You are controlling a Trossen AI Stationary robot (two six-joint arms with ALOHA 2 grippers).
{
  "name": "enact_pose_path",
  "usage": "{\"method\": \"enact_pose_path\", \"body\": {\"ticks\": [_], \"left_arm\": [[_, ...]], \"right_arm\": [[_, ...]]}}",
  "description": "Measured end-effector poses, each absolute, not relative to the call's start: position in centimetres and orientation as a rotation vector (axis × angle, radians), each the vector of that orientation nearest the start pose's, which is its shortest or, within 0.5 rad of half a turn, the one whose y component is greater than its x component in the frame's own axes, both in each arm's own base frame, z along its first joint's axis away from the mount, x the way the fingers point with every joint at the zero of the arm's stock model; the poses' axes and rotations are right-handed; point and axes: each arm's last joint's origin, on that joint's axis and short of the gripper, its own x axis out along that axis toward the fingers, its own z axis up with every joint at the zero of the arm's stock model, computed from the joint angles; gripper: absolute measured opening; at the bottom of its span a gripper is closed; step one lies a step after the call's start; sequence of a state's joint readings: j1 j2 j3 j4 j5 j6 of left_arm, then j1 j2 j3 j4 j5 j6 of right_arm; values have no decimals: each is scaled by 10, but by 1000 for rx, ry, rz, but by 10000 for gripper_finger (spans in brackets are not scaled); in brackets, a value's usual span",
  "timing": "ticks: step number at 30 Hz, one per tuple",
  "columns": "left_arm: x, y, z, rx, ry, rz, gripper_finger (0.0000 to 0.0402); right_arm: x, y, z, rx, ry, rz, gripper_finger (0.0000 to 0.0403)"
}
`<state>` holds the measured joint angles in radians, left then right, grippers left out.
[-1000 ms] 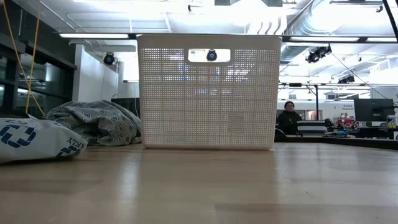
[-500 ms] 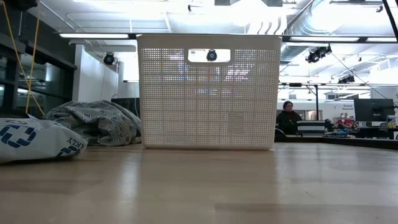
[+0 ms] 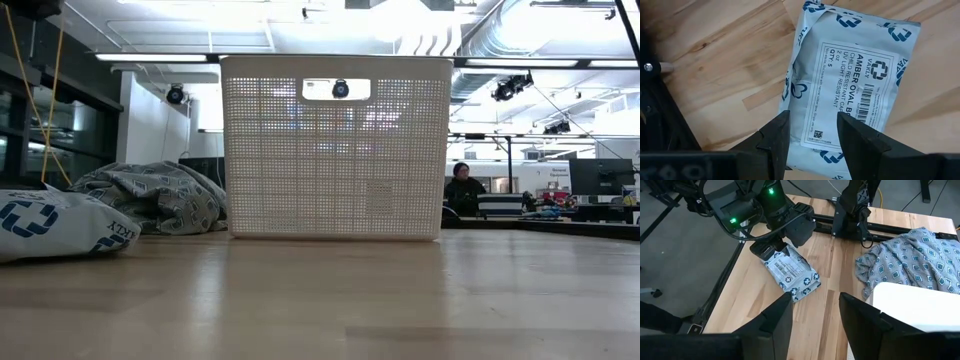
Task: Pick & place medical supplies in basket/bin
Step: Put the mailer bag into the white bin
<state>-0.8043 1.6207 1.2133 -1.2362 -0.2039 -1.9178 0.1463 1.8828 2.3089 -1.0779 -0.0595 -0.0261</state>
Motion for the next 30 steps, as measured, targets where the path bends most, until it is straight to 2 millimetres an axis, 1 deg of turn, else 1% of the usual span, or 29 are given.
{"method": "enact_pose_path", "body": {"ticks": [8,13,17,21,25,30], "left_arm": [[195,-194,229,-745,1204,927,195],[194,-193,229,-732,1208,937,195],[192,-191,230,-719,1205,974,196],[190,-188,230,-737,1154,1041,196],[192,-188,231,-744,1117,1028,196],[193,-190,230,-740,1125,997,196]], "right_arm": [[372,57,452,-53,650,207,158],[372,57,452,-53,650,207,153],[372,57,452,-53,650,207,150],[372,57,452,-53,650,207,153],[372,57,452,-53,650,207,157],[372,56,452,-54,650,207,155]]}}
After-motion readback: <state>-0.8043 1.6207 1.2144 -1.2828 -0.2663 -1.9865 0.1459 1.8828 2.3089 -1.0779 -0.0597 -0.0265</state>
